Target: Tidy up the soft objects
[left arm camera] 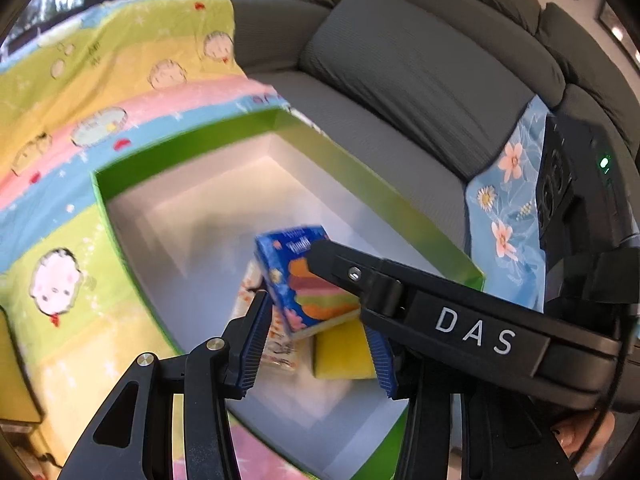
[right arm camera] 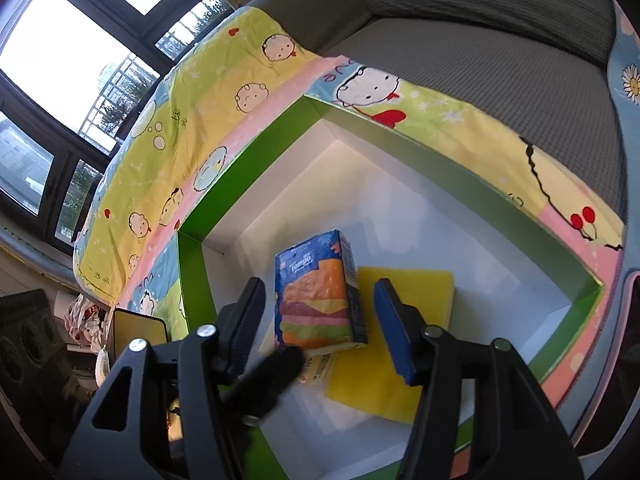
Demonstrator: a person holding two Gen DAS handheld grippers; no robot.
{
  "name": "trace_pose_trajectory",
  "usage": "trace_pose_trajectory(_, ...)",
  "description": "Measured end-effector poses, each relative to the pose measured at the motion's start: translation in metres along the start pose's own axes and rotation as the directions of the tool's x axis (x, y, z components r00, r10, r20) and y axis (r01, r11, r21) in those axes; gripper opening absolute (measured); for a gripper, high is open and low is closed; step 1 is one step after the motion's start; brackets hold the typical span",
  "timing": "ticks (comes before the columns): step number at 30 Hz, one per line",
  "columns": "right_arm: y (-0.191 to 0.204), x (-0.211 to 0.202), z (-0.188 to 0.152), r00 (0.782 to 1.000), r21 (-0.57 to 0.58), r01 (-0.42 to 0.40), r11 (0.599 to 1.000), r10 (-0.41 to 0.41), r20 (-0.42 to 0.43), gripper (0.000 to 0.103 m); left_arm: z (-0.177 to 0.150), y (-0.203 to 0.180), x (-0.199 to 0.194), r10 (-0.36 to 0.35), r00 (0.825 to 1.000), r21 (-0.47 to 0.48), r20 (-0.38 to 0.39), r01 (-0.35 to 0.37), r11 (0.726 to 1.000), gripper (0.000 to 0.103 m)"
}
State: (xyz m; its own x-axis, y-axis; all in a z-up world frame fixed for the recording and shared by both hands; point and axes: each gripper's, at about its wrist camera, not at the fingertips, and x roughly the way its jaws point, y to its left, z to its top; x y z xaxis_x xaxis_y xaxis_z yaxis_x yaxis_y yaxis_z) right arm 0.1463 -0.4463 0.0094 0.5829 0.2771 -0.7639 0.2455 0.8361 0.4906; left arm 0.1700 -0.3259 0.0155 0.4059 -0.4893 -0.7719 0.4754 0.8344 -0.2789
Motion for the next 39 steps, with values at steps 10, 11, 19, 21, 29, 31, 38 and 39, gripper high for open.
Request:
trace_pose_trajectory(10,0.013,-0.019,-0.004,0.998,-0.037,-0.026,0.999,0.029,0.056,0.074,-0.008,0.015,-0.047,0.030,0.996,-0.034,0.080,-0.027,0.999,0.061)
trace_pose_trajectory(11,0.014,-0.023,-0.005,0.997,-0.042,-0.031,0.999,0.034,0.066,0.075,-0.010,0.016,-0.055,0.030,0.995,-0.037,0.092,-0.027,0.999,0.062)
trace_pose_trajectory(19,0.031,-0.044,-0.013,0.991,-0.081,-0.024,0.996,0.034,0.133,0.085,-0.037,0.042,-0.122,0.071,0.974,-0.123,0.215,-0.045,0.991,0.078)
trace_pose_trajectory(21,0.036,-0.048,-0.016,0.988,-0.087,-0.019,0.996,0.032,0.148,0.091,-0.047,0.051,-0.135,0.093,0.969,-0.151,0.230,-0.059,0.987,0.079)
trace_pose_trajectory(29,0.067,-0.063,-0.033,0.978,-0.164,-0.023,0.986,0.056,0.200,0.102,-0.092,0.081,-0.193,0.264,0.919,-0.261,0.294,-0.188,0.947,0.079)
trace_pose_trajectory(31,0.076,-0.068,-0.040,0.975,-0.191,-0.034,0.981,0.075,0.209,0.102,-0.104,0.084,-0.206,0.304,0.901,-0.286,0.308,-0.217,0.933,0.079)
trace_pose_trajectory(38,0.111,-0.072,-0.065,0.971,-0.305,-0.078,0.949,0.142,0.192,0.102,-0.163,0.109,-0.247,0.493,0.822,-0.413,0.285,-0.359,0.837,0.080)
trace_pose_trajectory(39,0.117,-0.072,-0.069,0.971,-0.328,-0.084,0.941,0.151,0.185,0.102,-0.170,0.110,-0.252,0.520,0.806,-0.409,0.284,-0.389,0.826,0.080)
